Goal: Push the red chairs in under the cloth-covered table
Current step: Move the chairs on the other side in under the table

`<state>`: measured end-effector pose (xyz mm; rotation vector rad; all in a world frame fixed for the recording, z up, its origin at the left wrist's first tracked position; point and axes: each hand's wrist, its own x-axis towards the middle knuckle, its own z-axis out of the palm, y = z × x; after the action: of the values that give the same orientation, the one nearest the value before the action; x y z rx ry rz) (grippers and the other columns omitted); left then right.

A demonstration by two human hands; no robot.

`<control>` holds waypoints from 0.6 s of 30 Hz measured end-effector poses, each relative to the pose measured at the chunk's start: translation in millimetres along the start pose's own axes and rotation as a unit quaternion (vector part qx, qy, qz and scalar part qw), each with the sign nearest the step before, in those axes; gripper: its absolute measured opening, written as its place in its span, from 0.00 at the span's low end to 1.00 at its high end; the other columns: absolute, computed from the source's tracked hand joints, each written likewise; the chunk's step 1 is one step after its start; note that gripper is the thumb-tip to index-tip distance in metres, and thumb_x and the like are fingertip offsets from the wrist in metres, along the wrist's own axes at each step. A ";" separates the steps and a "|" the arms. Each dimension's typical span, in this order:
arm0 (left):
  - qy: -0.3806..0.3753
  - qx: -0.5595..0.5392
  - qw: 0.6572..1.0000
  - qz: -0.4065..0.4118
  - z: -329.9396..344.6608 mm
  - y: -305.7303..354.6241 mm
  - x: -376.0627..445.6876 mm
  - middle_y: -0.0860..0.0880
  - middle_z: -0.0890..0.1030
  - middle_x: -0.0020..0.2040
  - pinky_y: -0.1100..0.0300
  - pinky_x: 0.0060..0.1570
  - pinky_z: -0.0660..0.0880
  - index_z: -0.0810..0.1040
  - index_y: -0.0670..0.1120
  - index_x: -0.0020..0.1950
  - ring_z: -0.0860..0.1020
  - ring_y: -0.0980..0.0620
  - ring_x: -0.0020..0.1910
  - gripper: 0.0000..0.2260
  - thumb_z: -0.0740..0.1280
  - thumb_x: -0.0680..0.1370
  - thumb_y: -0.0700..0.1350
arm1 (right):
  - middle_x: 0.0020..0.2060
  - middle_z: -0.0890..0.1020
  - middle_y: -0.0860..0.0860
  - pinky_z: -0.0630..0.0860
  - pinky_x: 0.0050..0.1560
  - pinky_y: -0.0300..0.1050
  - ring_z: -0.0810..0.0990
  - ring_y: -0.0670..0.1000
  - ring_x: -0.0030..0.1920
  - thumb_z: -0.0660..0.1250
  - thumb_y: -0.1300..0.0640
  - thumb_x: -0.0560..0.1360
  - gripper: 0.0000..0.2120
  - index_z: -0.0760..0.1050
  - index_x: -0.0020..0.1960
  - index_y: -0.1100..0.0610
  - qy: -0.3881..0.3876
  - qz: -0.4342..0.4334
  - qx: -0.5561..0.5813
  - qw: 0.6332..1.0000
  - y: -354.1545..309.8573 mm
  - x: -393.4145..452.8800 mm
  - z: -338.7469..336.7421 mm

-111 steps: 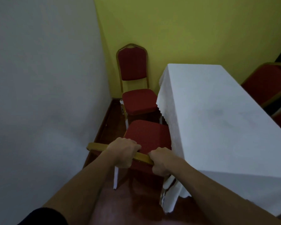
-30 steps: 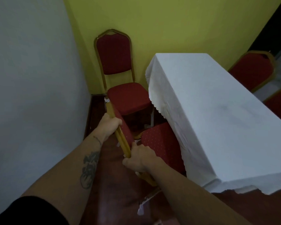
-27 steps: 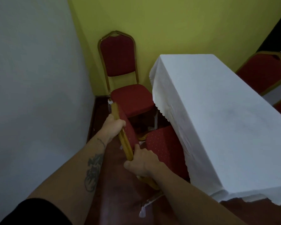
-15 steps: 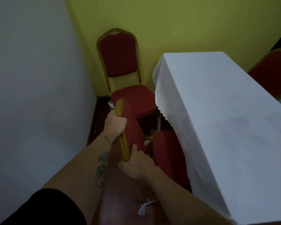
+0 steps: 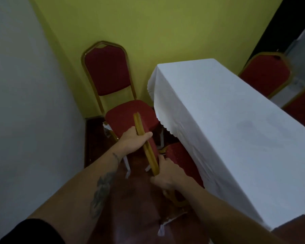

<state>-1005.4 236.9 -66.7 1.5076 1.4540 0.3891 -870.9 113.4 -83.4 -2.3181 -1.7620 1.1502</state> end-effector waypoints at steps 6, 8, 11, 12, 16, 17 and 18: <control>0.027 0.001 0.998 0.051 -86.9 -13.4 -5.2 0.50 0.83 0.51 0.52 0.53 0.80 0.79 0.48 0.63 0.83 0.53 0.48 0.13 0.67 0.79 0.47 | 0.65 0.70 0.56 0.75 0.60 0.58 0.72 0.61 0.66 0.68 0.48 0.71 0.33 0.62 0.73 0.55 0.123 -0.026 0.005 0.992 -74.1 20.2 -19.9; 0.033 0.015 0.998 0.048 -120.3 -21.5 2.4 0.49 0.83 0.50 0.51 0.55 0.80 0.77 0.47 0.65 0.83 0.52 0.49 0.15 0.66 0.78 0.44 | 0.65 0.70 0.56 0.75 0.60 0.58 0.71 0.61 0.65 0.67 0.49 0.70 0.32 0.63 0.70 0.56 0.143 -0.023 0.002 0.989 -97.9 31.3 -28.2; 0.053 0.006 0.998 0.038 -164.4 -32.7 19.7 0.46 0.83 0.50 0.50 0.51 0.81 0.77 0.45 0.65 0.83 0.50 0.49 0.15 0.67 0.78 0.43 | 0.67 0.67 0.57 0.74 0.63 0.60 0.69 0.62 0.67 0.66 0.48 0.68 0.41 0.58 0.77 0.55 0.141 -0.033 -0.007 0.989 -125.5 51.7 -42.8; 0.058 0.012 0.998 0.037 -176.6 -35.5 26.2 0.46 0.83 0.50 0.51 0.48 0.81 0.77 0.45 0.65 0.83 0.49 0.48 0.15 0.66 0.78 0.43 | 0.68 0.67 0.58 0.74 0.64 0.60 0.69 0.62 0.67 0.65 0.47 0.68 0.42 0.57 0.78 0.55 0.138 -0.036 -0.010 0.990 -133.0 60.3 -48.3; 0.073 0.037 0.996 0.037 -215.5 -41.1 59.8 0.46 0.82 0.56 0.56 0.48 0.78 0.78 0.45 0.64 0.82 0.48 0.52 0.15 0.67 0.77 0.42 | 0.67 0.69 0.58 0.75 0.64 0.59 0.72 0.62 0.67 0.67 0.47 0.69 0.37 0.63 0.76 0.54 0.139 -0.053 -0.035 0.988 -157.7 109.4 -74.4; 0.079 0.042 0.995 0.037 -224.5 -39.4 70.1 0.46 0.82 0.57 0.56 0.49 0.78 0.78 0.45 0.64 0.82 0.48 0.53 0.15 0.66 0.77 0.42 | 0.68 0.69 0.58 0.75 0.64 0.58 0.72 0.62 0.67 0.67 0.47 0.70 0.37 0.63 0.77 0.54 0.137 -0.061 -0.037 0.988 -165.3 124.9 -82.8; 0.087 0.052 0.994 0.039 -233.3 -35.0 80.7 0.46 0.82 0.55 0.57 0.49 0.77 0.78 0.44 0.65 0.81 0.48 0.53 0.16 0.66 0.78 0.42 | 0.69 0.69 0.58 0.75 0.65 0.58 0.72 0.61 0.68 0.67 0.47 0.70 0.38 0.62 0.78 0.54 0.137 -0.072 -0.037 0.987 -173.6 142.1 -92.0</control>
<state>-1187.9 398.1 -13.1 1.6521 1.5746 0.5095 -950.6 333.3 -19.5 -2.2141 -1.8581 0.7177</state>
